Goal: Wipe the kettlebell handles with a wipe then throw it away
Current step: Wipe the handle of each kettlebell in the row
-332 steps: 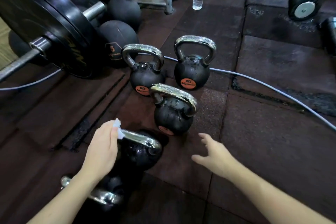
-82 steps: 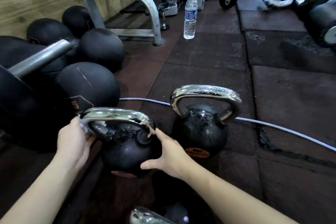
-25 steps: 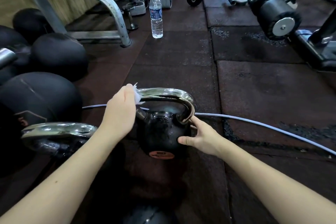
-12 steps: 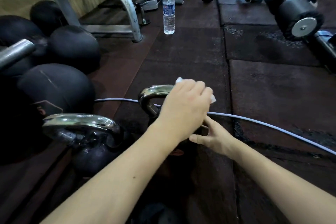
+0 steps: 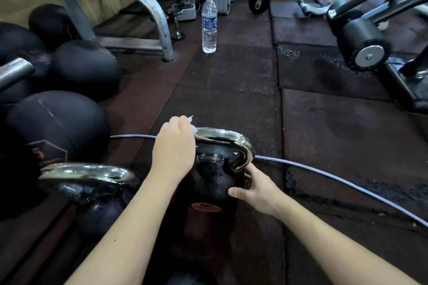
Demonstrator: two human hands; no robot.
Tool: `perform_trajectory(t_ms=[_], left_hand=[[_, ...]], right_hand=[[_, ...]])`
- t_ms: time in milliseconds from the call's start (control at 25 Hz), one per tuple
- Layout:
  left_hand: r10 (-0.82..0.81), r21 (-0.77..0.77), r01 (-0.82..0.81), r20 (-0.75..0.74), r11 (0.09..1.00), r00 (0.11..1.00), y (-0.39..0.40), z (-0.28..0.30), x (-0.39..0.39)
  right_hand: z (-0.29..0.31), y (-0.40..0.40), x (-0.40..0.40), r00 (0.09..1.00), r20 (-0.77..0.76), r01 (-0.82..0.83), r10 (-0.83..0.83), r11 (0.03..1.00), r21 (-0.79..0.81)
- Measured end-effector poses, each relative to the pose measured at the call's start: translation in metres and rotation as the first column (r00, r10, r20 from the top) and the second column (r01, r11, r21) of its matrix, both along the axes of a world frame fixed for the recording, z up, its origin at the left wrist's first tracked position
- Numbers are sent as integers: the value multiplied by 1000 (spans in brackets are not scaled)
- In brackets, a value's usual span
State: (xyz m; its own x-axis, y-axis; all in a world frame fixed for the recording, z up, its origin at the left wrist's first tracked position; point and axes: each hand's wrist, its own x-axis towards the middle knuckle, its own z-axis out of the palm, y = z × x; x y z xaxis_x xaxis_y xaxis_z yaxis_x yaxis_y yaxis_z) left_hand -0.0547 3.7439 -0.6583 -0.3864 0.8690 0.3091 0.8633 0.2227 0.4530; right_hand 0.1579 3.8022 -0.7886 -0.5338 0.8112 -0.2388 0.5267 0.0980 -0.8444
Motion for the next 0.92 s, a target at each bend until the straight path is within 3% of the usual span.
perform_trajectory(t_ms=[80, 120, 280, 400, 520, 600, 680, 720, 840, 920], left_hand=[[-60, -117, 26, -293, 993, 954, 5, 3, 18], [-102, -163, 46, -352, 986, 930, 9, 5, 31], [-253, -115, 226, -375, 967, 892, 3, -1, 73], [-332, -93, 321, -142, 942, 933, -4, 3, 46], [-228, 2, 229, -94, 973, 969, -12, -5, 12], [-78, 56, 70, 157, 996, 984, -19, -9, -2], [32, 44, -58, 461, 997, 887, -19, -12, -7], [66, 18, -88, 518, 996, 853, -19, -11, -7], [31, 30, -47, 398, 998, 917, -18, -8, 0], [-63, 17, 62, 80, 998, 995, -14, -3, 6]], right_hand=[[-1, 0, 0, 1000, -11, 3, -3, 1000, 1], [-1, 1, 0, 1000, -9, 2, -2, 1000, 4], [4, -1, -2, 1000, 13, 5, -5, 1000, 30], [5, -3, -2, 1000, 13, 13, -13, 1000, 14], [7, -4, -3, 1000, 2, 30, -30, 999, -24], [6, -4, -2, 1000, 6, 30, -29, 999, -19], [6, -4, -2, 1000, 9, 21, -21, 1000, -16], [6, -4, -2, 1000, 10, 19, -19, 1000, -11], [7, -3, -1, 1000, 8, 23, -23, 1000, -2], [6, -3, 0, 1000, 3, 25, -25, 1000, 3]])
